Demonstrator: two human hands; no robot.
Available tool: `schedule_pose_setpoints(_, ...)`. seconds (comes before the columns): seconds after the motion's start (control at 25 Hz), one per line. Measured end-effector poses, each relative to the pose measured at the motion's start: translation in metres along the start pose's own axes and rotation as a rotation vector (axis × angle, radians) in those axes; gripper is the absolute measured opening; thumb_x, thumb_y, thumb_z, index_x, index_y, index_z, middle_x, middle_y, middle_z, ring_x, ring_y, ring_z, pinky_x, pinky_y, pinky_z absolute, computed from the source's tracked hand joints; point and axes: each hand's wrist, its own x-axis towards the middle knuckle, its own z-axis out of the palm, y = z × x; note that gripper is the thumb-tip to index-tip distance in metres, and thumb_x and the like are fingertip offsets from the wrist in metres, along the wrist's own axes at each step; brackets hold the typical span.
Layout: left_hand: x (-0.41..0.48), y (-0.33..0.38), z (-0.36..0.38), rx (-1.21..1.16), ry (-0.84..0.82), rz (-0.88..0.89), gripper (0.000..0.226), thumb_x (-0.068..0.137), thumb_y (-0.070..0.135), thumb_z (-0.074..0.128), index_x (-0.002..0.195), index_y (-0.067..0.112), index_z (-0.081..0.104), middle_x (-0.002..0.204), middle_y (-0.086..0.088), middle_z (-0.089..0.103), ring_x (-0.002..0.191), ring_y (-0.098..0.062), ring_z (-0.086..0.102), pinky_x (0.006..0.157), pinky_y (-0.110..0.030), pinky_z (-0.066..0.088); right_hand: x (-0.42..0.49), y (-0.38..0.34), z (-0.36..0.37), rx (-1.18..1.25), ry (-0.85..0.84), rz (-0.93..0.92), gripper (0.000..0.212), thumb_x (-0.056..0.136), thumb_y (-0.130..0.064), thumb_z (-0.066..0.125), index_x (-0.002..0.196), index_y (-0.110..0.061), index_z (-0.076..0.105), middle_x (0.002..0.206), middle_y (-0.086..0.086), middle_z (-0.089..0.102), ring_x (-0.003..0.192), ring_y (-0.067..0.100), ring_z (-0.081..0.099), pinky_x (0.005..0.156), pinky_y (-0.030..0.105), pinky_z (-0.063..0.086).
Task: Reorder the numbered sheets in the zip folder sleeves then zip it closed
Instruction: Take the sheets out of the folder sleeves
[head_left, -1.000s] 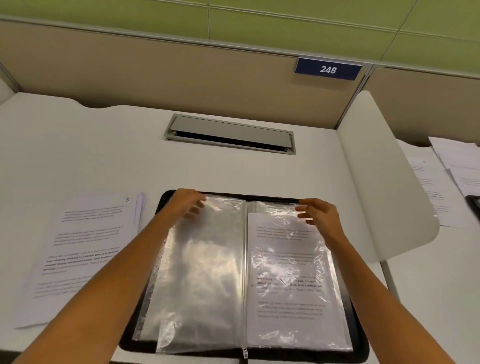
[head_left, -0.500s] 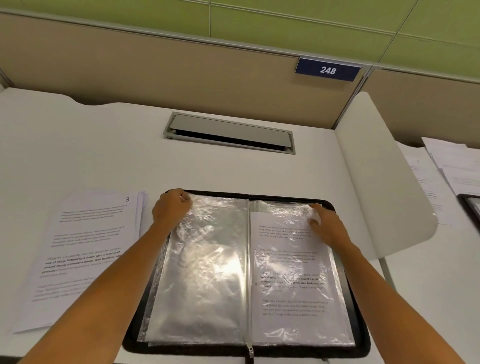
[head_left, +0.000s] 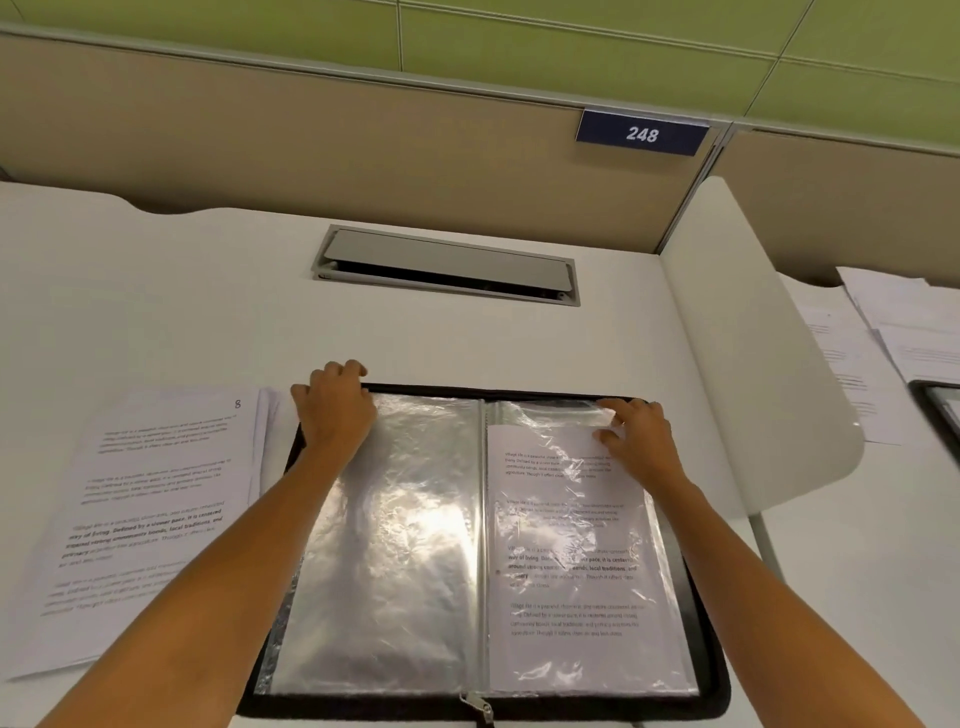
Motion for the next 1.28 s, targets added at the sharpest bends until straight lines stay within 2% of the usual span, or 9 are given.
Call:
schedule_pose_setpoints(0.16,-0.005,0.059,0.003,-0.204,-0.076,0.257,0.027,0.090,0.025,0.060,0.116,0.021,0.063,0.113,-0.002,0.065,0.104,-0.023,0.057,0.091,-0.043,0.037,0.007,-0.003,-0.015,0.257,-0.057,-0.013,0.008,0.081,-0.018,0.075,0.086,-0.020,0.069,0.092,0.000,0.060,0.093,0.020,0.055,0.075,0.025,0.041)
schedule_pose_setpoints(0.32,-0.022,0.124,0.008,-0.251,-0.245,0.575,0.038,0.090,0.035,0.062,0.126,0.024,0.057,0.125,0.001,0.059,0.116,-0.020,0.050,0.096,-0.039,0.033,0.006,-0.006,-0.035,0.341,-0.154,-0.063,0.012,0.081,-0.015,0.073,0.086,-0.021,0.064,0.087,-0.006,0.067,0.080,0.005,0.062,0.067,0.016,0.041)
schedule_pose_setpoints(0.44,-0.031,0.162,0.014,-0.247,-0.253,0.693,0.044,0.090,0.037,0.063,0.131,0.024,0.054,0.130,0.003,0.056,0.120,-0.019,0.048,0.097,-0.035,0.032,0.009,-0.007,-0.047,0.328,-0.111,-0.075,0.012,0.084,-0.015,0.073,0.094,-0.020,0.068,0.076,-0.006,0.066,0.075,0.007,0.061,0.066,0.013,0.041)
schedule_pose_setpoints(0.6,-0.031,0.194,0.018,-0.209,-0.255,0.741,0.043,0.092,0.036,0.061,0.132,0.025,0.052,0.131,0.005,0.057,0.118,-0.017,0.050,0.097,-0.035,0.033,0.013,-0.003,-0.053,0.246,-0.100,-0.107,0.006,0.087,-0.018,0.071,0.092,-0.016,0.071,0.073,-0.005,0.067,0.070,0.010,0.062,0.067,0.018,0.045)
schedule_pose_setpoints(0.72,-0.030,0.203,0.018,-0.216,-0.238,0.733,0.028,0.094,0.035,0.058,0.120,0.024,0.060,0.114,0.007,0.068,0.103,-0.016,0.060,0.096,-0.033,0.032,0.015,-0.002,-0.054,0.219,-0.118,-0.147,0.004,0.088,-0.019,0.069,0.086,-0.022,0.070,0.071,-0.011,0.066,0.068,0.004,0.062,0.066,0.018,0.044)
schedule_pose_setpoints(0.84,-0.033,0.202,0.022,-0.232,-0.208,0.670,0.022,0.097,0.036,0.052,0.111,0.024,0.064,0.095,0.004,0.074,0.087,-0.018,0.063,0.096,-0.028,0.030,0.018,0.003,-0.056,0.193,-0.162,-0.210,0.003,0.084,-0.023,0.073,0.083,-0.025,0.072,0.086,-0.010,0.062,0.080,0.003,0.056,0.071,0.018,0.039)
schedule_pose_setpoints(0.96,-0.042,0.199,0.025,-0.240,-0.211,0.658,0.021,0.096,0.036,0.054,0.108,0.024,0.066,0.091,0.004,0.073,0.090,-0.019,0.061,0.095,-0.026,0.030,0.024,0.007,-0.058,0.179,-0.259,-0.199,0.011,0.079,-0.032,0.076,0.076,-0.021,0.076,0.099,0.000,0.061,0.091,0.013,0.056,0.075,0.026,0.044)
schedule_pose_setpoints(1.16,-0.062,0.193,0.033,-0.239,-0.135,0.688,0.005,0.085,0.029,0.070,0.089,0.028,0.073,0.099,0.008,0.067,0.097,-0.015,0.059,0.090,-0.037,0.040,0.043,0.007,-0.044,0.030,-0.357,-0.026,0.037,0.089,-0.047,0.060,0.067,-0.023,0.077,0.074,0.007,0.065,0.063,0.020,0.057,0.066,0.032,0.047)
schedule_pose_setpoints(1.28,-0.069,0.189,0.037,-0.221,-0.145,0.681,0.005,0.084,0.029,0.071,0.088,0.029,0.073,0.092,0.007,0.066,0.093,-0.017,0.059,0.089,-0.039,0.042,0.048,-0.001,-0.033,-0.228,-0.330,-0.061,0.029,0.086,-0.042,0.067,0.091,-0.014,0.075,0.097,0.007,0.064,0.092,0.023,0.059,0.082,0.037,0.052)
